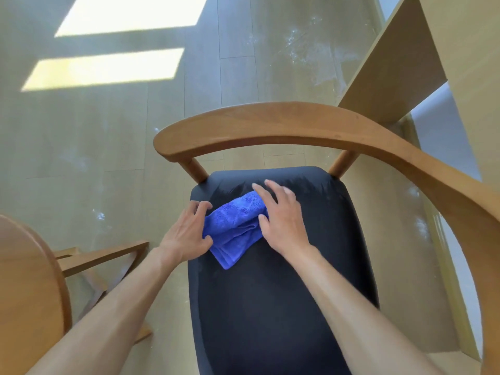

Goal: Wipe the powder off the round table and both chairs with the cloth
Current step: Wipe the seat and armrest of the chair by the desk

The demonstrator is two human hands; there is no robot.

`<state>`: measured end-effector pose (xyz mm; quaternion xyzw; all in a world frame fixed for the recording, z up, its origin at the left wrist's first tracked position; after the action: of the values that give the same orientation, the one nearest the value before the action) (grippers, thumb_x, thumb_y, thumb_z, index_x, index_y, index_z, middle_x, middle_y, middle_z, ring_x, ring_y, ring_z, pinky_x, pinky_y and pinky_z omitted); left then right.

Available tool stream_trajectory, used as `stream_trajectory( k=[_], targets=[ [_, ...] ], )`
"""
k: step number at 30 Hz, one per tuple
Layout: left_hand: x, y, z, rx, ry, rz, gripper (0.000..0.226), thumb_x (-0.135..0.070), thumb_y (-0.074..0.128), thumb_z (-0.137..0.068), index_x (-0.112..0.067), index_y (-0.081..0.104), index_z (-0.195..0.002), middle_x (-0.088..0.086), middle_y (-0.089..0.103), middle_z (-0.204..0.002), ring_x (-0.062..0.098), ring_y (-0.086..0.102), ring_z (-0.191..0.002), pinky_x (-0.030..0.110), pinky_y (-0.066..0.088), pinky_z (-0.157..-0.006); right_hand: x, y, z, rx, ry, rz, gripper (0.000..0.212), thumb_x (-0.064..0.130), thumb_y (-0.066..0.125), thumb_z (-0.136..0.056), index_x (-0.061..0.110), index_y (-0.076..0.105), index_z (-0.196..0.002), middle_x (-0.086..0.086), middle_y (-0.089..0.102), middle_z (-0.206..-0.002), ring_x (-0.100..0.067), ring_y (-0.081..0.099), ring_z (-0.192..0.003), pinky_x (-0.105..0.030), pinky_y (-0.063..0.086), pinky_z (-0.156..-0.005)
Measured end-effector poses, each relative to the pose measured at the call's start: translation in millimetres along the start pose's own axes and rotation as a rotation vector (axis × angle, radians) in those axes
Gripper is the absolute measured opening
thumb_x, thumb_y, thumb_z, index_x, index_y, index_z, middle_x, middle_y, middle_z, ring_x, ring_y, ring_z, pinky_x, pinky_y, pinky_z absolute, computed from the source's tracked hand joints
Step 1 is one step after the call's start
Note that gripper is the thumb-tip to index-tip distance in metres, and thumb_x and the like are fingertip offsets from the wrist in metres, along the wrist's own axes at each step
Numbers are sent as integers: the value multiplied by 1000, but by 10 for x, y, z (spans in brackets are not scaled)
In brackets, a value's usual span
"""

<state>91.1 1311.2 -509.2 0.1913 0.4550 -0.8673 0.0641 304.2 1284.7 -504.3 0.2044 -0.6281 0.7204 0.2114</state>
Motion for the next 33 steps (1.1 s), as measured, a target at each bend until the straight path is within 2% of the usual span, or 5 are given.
stream_trajectory(
  k=[4,12,18,27,33],
  targets=[
    [-24,-19,17,24,24,-28,46,-5,55,-78,-16,39,-120,1,42,-122,22,46,-108,29,40,-83,-3,43,-322,260,-151,375,28,20,50,-97,18,58,-123,3,40,-147,-25,28,-137,-36,26,-103],
    [-269,-657,190,-301,146,129,30,-3,49,-85,-11,57,-112,-3,57,-98,16,46,-82,23,33,-72,92,-631,-236,17,-116,25,17,18,48,-96,12,62,-104,0,66,-102,-22,56,-99,-34,35,-90],
    [-423,-588,680,-442,420,93,29,4,55,-75,-5,63,-101,4,64,-94,12,49,-90,16,36,-82,14,-957,446,-63,-230,28,16,20,52,-89,14,64,-98,6,64,-95,-13,55,-94,-27,37,-84],
    [-226,495,1117,-141,406,57,31,0,60,-72,-17,60,-98,-6,64,-89,12,55,-83,19,40,-79,-320,-464,1311,112,-151,68,9,17,58,-83,22,62,-90,14,60,-88,-5,49,-88,-28,43,-77],
    [-284,347,1067,-57,309,160,25,-10,53,-86,-15,63,-109,-10,56,-89,0,41,-75,18,37,-80,-305,-497,1298,152,-77,37,18,26,49,-90,20,66,-93,15,61,-88,-8,50,-87,-29,40,-80]
  ],
)
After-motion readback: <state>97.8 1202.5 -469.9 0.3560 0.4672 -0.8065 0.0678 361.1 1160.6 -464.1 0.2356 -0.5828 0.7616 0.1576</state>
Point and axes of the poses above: each hand's wrist, its own z-axis away from the middle knuckle, its own y-axis out of the palm, x = y × z, the point moved 2 cm from there along -z, towards the middle knuckle
